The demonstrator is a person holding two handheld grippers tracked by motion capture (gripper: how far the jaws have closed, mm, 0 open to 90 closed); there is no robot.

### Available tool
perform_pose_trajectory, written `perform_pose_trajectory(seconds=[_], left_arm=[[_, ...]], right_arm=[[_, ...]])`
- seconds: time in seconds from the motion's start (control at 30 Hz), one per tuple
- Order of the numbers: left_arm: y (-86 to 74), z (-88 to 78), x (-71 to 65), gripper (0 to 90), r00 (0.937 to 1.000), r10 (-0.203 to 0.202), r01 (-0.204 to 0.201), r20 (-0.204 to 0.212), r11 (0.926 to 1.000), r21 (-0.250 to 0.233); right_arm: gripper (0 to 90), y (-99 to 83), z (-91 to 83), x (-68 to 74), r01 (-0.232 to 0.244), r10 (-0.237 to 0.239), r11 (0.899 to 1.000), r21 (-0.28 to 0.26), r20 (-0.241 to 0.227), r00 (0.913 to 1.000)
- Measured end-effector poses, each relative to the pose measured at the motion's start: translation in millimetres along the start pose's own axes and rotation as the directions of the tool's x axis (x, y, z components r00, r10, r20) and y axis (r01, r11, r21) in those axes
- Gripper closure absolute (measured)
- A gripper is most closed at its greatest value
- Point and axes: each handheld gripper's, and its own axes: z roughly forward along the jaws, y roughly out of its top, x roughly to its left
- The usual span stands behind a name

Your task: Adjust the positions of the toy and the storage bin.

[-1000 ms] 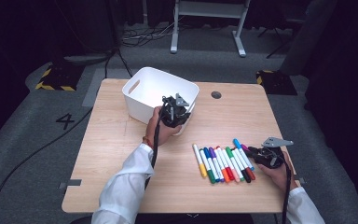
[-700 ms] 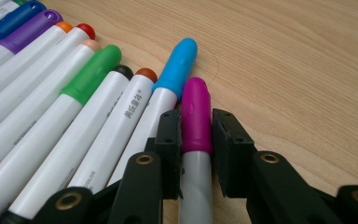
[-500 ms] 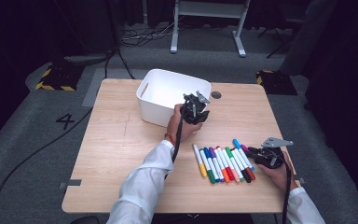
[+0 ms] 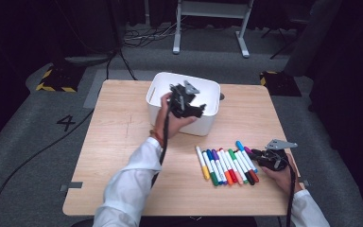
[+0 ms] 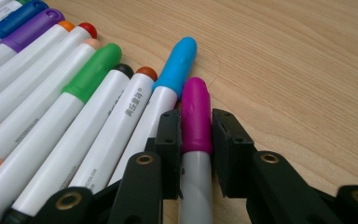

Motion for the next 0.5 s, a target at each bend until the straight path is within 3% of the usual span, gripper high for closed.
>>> perform_pose_trajectory(seconds=[0.07,0.1,0.13,0.17,0.2,0.27,0.33,0.37,0.43,0.5], left_arm=[[-6.3,-13.0,23.6,26.1,0.9984,-0.024,0.024,-0.051,0.9997,-0.005],[-6.3,-13.0,23.6,24.5,0.9984,-0.024,0.024,-0.051,0.9997,-0.005],[-16.4,-22.0,45.6,23.7,0.9969,-0.044,0.043,-0.065,0.999,-0.008],[-22.6,-24.4,55.3,23.8,0.996,-0.062,0.061,-0.064,0.9981,-0.009],[-22.6,-24.4,55.3,24.1,0.996,-0.062,0.061,-0.064,0.9981,-0.009],[-37.7,-25.9,72.4,26.0,0.9972,-0.072,0.072,0.021,0.9974,0.003],[-49.1,-24.0,77.4,25.8,0.995,-0.023,0.022,0.097,0.9997,0.01],[-55.8,-20.6,76.2,26.7,0.985,0.019,-0.025,0.171,0.9992,0.031],[-59.5,-14.8,70.6,26.3,0.9797,0.058,-0.069,0.192,0.9964,0.05],[-60.2,-11.6,68.1,25.8,0.9772,0.069,-0.082,0.201,0.9951,0.056]], right_arm=[[73.5,0.1,0.1,0.3,-0.003,0.003,1.0,-0.001,0.002,1.0],[73.5,0.2,0.3,0.3,-0.003,0.003,1.0,-0.001,0.001,1.0],[73.5,0.2,0.4,0.3,-0.001,0.001,1.0,-0.002,0.0,1.0],[73.5,0.2,0.5,0.2,-0.001,0.001,1.0,-0.003,-0.001,1.0],[73.5,0.2,0.5,0.2,-0.001,0.001,1.0,-0.003,-0.001,1.0],[73.5,0.2,0.6,0.1,-0.002,0.002,1.0,-0.004,-0.003,1.0],[73.6,0.1,0.6,0.0,-0.004,0.004,1.0,-0.004,-0.004,1.0],[73.6,0.1,0.5,0.0,-0.005,0.005,1.0,-0.004,-0.004,1.0],[73.6,0.0,0.6,-0.1,-0.005,0.005,1.0,-0.004,-0.004,1.0],[73.6,0.0,0.6,-0.2,-0.005,0.005,1.0,-0.004,-0.005,1.0]])
